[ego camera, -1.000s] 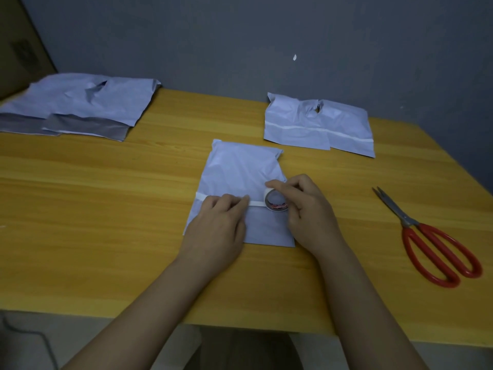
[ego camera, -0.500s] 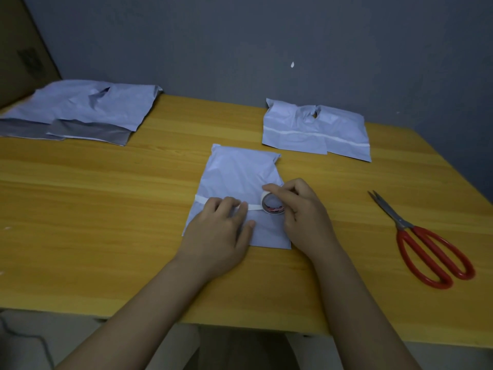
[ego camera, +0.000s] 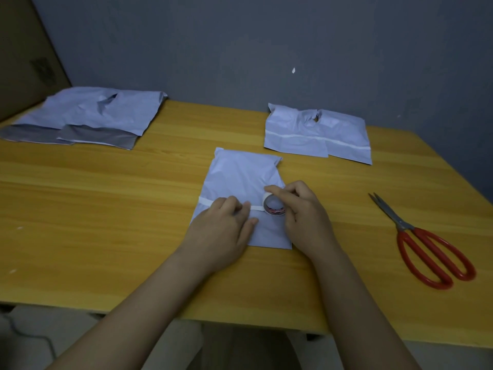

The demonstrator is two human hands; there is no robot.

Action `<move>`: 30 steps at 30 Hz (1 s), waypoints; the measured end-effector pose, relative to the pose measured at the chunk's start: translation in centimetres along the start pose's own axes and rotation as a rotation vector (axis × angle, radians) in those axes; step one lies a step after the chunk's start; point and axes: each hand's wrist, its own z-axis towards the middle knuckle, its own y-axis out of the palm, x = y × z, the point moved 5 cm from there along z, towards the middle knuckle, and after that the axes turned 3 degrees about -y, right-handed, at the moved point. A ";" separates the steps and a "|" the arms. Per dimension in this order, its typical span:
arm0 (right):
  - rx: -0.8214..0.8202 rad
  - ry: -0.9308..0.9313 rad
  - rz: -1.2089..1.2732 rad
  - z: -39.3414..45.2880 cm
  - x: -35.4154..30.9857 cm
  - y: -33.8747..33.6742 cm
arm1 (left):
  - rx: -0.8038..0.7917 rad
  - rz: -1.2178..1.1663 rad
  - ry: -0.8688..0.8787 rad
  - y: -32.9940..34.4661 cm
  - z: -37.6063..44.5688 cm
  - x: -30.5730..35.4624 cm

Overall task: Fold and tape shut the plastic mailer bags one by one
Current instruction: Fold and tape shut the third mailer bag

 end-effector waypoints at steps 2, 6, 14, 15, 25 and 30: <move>0.001 -0.001 0.002 0.0 0.0 0.0 | -0.021 -0.012 -0.009 0.0 0.1 0.1; -0.006 0.000 -0.001 0.0 -0.1 0.0 | 0.011 0.040 0.006 0.3 0.0 0.4; -0.011 0.000 -0.004 0.0 -0.2 0.0 | 0.079 0.123 0.007 0.2 0.5 0.6; -0.010 0.001 -0.004 0.0 -0.2 0.0 | 0.066 0.129 0.019 0.1 0.7 0.6; -0.008 0.004 0.000 -0.1 0.0 0.1 | -0.025 -0.015 0.023 0.1 1.2 0.8; -0.011 0.007 0.000 0.0 -0.1 0.1 | 0.006 0.001 0.055 0.4 1.2 0.9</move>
